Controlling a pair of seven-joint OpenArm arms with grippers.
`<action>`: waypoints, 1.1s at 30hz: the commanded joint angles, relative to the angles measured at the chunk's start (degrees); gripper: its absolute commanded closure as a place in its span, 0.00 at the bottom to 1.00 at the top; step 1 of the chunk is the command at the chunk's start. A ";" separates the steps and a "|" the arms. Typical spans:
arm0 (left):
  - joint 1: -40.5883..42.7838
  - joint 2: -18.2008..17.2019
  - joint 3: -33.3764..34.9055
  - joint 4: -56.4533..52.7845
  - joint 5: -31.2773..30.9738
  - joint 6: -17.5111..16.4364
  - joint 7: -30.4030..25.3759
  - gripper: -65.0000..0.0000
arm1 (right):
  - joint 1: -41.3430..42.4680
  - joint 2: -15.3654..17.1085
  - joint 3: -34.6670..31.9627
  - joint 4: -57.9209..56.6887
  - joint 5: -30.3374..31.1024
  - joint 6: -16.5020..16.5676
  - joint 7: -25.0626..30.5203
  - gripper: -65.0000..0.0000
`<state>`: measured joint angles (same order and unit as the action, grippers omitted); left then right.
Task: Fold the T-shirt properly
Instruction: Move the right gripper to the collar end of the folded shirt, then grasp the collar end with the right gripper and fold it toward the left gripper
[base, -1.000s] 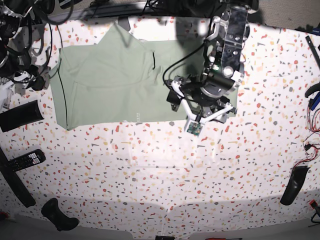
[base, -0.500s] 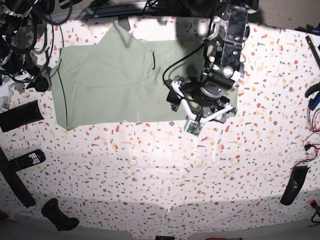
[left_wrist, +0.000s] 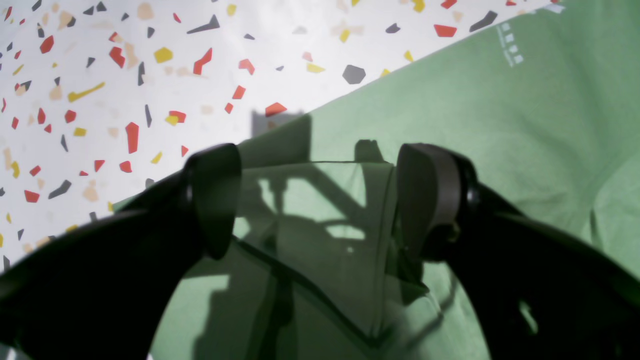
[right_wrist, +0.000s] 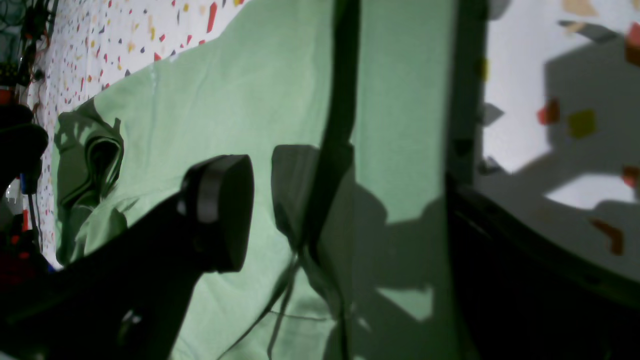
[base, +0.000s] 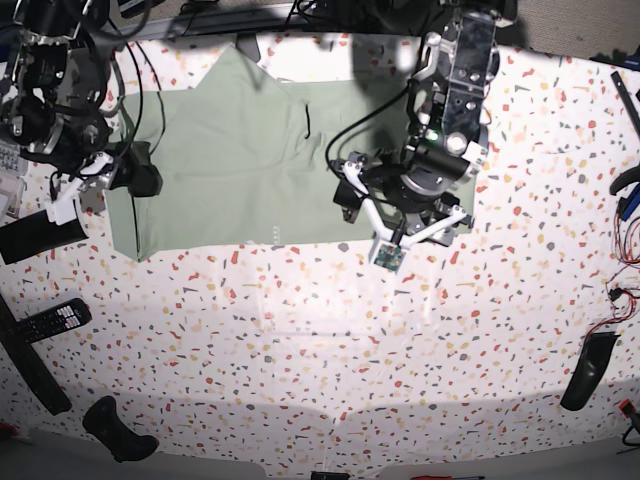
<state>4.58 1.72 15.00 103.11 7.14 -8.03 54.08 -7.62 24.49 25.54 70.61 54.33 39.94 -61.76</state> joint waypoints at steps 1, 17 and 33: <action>-0.79 0.31 0.09 1.22 -0.04 -0.13 -0.48 0.31 | -0.17 0.11 -1.44 0.20 -1.62 0.06 -2.95 0.34; 0.52 -1.95 0.04 1.25 12.11 8.41 7.80 0.31 | -0.11 0.09 -11.21 0.20 -1.16 0.06 -3.02 0.59; 10.88 -6.67 0.04 11.37 16.04 13.42 2.99 0.31 | 2.67 0.09 -11.21 0.20 -1.16 0.06 -2.78 1.00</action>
<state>15.75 -5.08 15.00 113.47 22.46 5.04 58.00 -5.37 23.99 14.41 70.54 55.09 40.14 -63.37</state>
